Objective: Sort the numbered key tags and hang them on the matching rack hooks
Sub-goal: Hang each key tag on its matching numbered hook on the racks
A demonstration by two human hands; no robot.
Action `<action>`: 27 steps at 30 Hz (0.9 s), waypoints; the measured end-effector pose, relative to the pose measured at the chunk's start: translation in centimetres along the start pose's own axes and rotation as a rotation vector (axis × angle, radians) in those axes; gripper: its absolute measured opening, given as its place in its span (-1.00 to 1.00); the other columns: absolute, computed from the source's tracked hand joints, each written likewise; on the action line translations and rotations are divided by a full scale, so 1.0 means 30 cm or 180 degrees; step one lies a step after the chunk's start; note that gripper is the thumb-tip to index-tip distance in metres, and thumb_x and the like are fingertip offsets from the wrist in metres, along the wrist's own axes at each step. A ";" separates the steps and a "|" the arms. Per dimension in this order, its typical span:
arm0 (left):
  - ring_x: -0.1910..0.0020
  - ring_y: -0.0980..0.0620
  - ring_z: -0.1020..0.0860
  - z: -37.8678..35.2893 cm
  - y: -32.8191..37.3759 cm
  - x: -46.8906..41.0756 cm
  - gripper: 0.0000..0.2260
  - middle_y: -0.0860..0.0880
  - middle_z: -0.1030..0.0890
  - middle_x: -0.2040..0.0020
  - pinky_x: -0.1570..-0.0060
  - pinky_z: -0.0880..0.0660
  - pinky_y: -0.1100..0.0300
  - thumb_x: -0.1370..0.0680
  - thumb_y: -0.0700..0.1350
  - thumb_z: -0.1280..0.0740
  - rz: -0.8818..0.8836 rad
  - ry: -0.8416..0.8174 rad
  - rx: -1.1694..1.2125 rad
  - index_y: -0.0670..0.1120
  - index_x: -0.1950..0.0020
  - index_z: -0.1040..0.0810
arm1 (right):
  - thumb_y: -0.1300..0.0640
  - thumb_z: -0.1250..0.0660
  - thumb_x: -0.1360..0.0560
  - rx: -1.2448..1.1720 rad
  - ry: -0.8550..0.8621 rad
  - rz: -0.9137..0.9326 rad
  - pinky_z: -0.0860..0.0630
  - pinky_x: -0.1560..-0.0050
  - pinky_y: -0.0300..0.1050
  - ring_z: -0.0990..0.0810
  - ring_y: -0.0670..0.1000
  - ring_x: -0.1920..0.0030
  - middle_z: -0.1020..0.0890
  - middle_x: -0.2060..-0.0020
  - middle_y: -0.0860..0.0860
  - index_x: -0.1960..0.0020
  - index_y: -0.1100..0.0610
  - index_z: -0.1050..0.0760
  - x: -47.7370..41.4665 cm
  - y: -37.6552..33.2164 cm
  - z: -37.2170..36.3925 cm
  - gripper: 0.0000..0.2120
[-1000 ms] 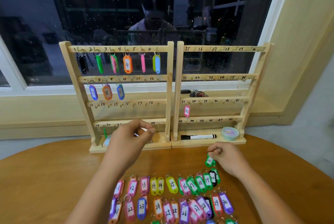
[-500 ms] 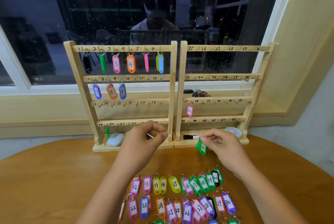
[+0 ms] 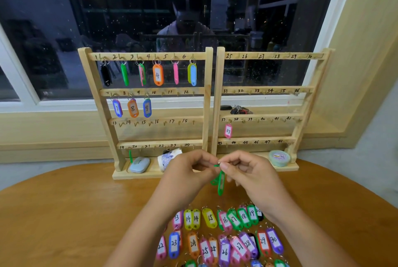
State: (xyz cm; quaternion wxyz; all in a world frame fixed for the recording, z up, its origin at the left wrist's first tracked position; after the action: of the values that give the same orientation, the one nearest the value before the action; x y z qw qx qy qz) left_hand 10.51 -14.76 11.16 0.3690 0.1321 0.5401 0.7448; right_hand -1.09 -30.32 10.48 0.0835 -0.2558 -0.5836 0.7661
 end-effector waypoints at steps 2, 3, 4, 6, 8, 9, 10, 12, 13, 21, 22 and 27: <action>0.13 0.10 -0.67 0.004 -0.001 0.000 -0.97 0.01 -0.75 0.12 0.05 -0.55 0.23 -0.58 -0.12 -0.54 0.0057 0.0028 0.0176 0.01 0.02 -0.75 | 0.23 -0.49 -0.58 -0.0081 0.0012 0.0012 -0.50 0.18 -0.30 -0.64 -0.02 0.21 -0.73 0.18 0.10 -0.03 0.11 -0.72 -0.002 -0.003 -0.003 -0.93; 0.12 0.04 -0.68 0.007 0.001 0.000 -0.98 -0.02 -0.75 0.13 0.02 -0.57 0.15 -0.58 -0.12 -0.54 0.0073 0.0026 0.0262 -0.01 0.04 -0.75 | 0.24 -0.50 -0.57 -0.0109 0.0025 0.0013 -0.52 0.18 -0.29 -0.65 -0.01 0.20 -0.74 0.16 0.10 -0.04 0.11 -0.72 -0.004 -0.003 -0.003 -0.92; 0.09 -0.04 -0.69 0.013 0.002 0.000 -0.97 -0.07 -0.75 0.13 -0.03 -0.59 0.07 -0.59 -0.13 -0.53 0.0094 0.0031 0.0346 -0.03 0.05 -0.76 | 0.23 -0.51 -0.56 -0.0112 0.0058 0.0007 -0.53 0.18 -0.27 -0.67 0.00 0.19 -0.74 0.15 0.09 -0.05 0.10 -0.72 -0.007 -0.004 -0.003 -0.91; 0.05 -0.12 -0.70 0.031 0.004 -0.001 -0.95 -0.15 -0.75 0.10 -0.11 -0.61 0.00 -0.59 -0.16 -0.52 0.0151 0.0096 0.0504 -0.06 0.06 -0.76 | 0.21 -0.53 -0.55 -0.0105 0.0161 0.0005 -0.57 0.17 -0.24 -0.71 0.03 0.16 -0.75 0.12 0.08 -0.07 0.08 -0.71 -0.016 -0.012 0.001 -0.89; 0.02 -0.12 -0.70 0.056 0.003 -0.003 -0.93 -0.16 -0.75 0.10 -0.10 -0.62 0.03 -0.60 -0.16 -0.50 0.0199 0.0207 0.0548 -0.06 0.07 -0.77 | 0.22 -0.54 -0.53 -0.0130 0.0263 0.0005 -0.60 0.16 -0.22 -0.74 0.04 0.15 -0.75 0.12 0.08 -0.06 0.10 -0.71 -0.030 -0.024 0.000 -0.87; 0.04 -0.08 -0.71 0.068 0.004 -0.004 -0.92 -0.15 -0.75 0.10 -0.07 -0.61 0.08 -0.61 -0.17 -0.49 0.0223 0.0287 0.0573 -0.06 0.07 -0.77 | 0.24 -0.55 -0.52 -0.0125 0.0314 0.0022 -0.62 0.15 -0.20 -0.75 0.04 0.14 -0.76 0.13 0.08 -0.06 0.11 -0.71 -0.041 -0.032 -0.002 -0.87; 0.08 0.00 -0.70 0.082 0.004 -0.003 -0.90 -0.14 -0.76 0.11 -0.04 -0.61 0.16 -0.62 -0.18 -0.48 0.0246 0.0378 0.0622 -0.07 0.07 -0.76 | 0.25 -0.56 -0.52 -0.0122 0.0362 0.0043 -0.65 0.13 -0.16 -0.75 0.05 0.14 -0.76 0.13 0.07 -0.06 0.11 -0.70 -0.053 -0.040 -0.008 -0.86; 0.13 0.13 -0.67 0.113 0.006 -0.002 -0.89 -0.11 -0.76 0.11 0.04 -0.58 0.33 -0.62 -0.20 -0.46 0.0295 0.0569 0.0685 -0.08 0.07 -0.76 | 0.27 -0.56 -0.51 -0.0151 0.0407 0.0109 -0.70 0.08 -0.06 -0.75 0.11 0.14 -0.76 0.14 0.08 -0.06 0.12 -0.70 -0.086 -0.063 -0.027 -0.85; 0.13 0.16 -0.67 0.129 0.005 -0.002 -0.88 -0.08 -0.76 0.11 0.06 -0.56 0.36 -0.63 -0.20 -0.45 0.0314 0.0658 0.0675 -0.07 0.07 -0.76 | 0.27 -0.55 -0.51 -0.0145 0.0408 0.0153 -0.71 0.05 -0.04 -0.75 0.11 0.13 -0.76 0.14 0.08 -0.06 0.13 -0.69 -0.107 -0.077 -0.039 -0.85; 0.29 0.27 -0.61 0.249 0.003 -0.002 -0.88 0.00 -0.76 0.18 0.28 -0.46 0.45 -0.65 -0.23 -0.41 0.0247 0.1240 0.0815 -0.13 0.05 -0.72 | 0.22 -0.54 -0.55 0.0496 0.0294 0.0518 -0.70 -0.05 -0.06 -0.75 -0.08 0.12 -0.76 0.15 -0.05 -0.03 0.03 -0.69 -0.319 -0.203 -0.178 -0.87; 0.28 0.27 -0.62 0.257 0.004 -0.001 -0.88 0.00 -0.77 0.15 0.29 -0.46 0.46 -0.65 -0.24 -0.41 0.0241 0.1272 0.0852 -0.14 0.05 -0.72 | 0.21 -0.54 -0.56 0.0517 0.0310 0.0536 -0.70 -0.05 -0.06 -0.75 -0.09 0.14 -0.76 0.16 -0.05 -0.03 0.04 -0.69 -0.343 -0.218 -0.196 -0.89; 0.15 0.24 -0.67 0.280 0.000 0.000 -0.88 0.02 -0.77 0.11 0.21 -0.51 0.45 -0.66 -0.22 -0.40 0.0227 0.1275 0.0899 -0.12 0.04 -0.72 | 0.17 -0.51 -0.59 0.0736 0.0444 0.0843 -0.70 0.06 -0.08 -0.73 -0.15 0.26 -0.73 0.20 -0.10 -0.02 0.02 -0.66 -0.440 -0.293 -0.267 -0.93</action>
State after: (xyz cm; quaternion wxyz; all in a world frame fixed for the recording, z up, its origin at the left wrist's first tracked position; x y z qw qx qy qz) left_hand 15.50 -8.82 14.36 0.2059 0.0511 0.6962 0.6857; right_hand 12.61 -26.47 21.09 0.0510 -0.3715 -0.4457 0.8128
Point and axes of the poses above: each hand's wrist, its own x-axis away from the middle knuckle, its own z-axis out of the back of the hand, y = z × x, the point moved 2 cm from there along -x, towards the middle knuckle
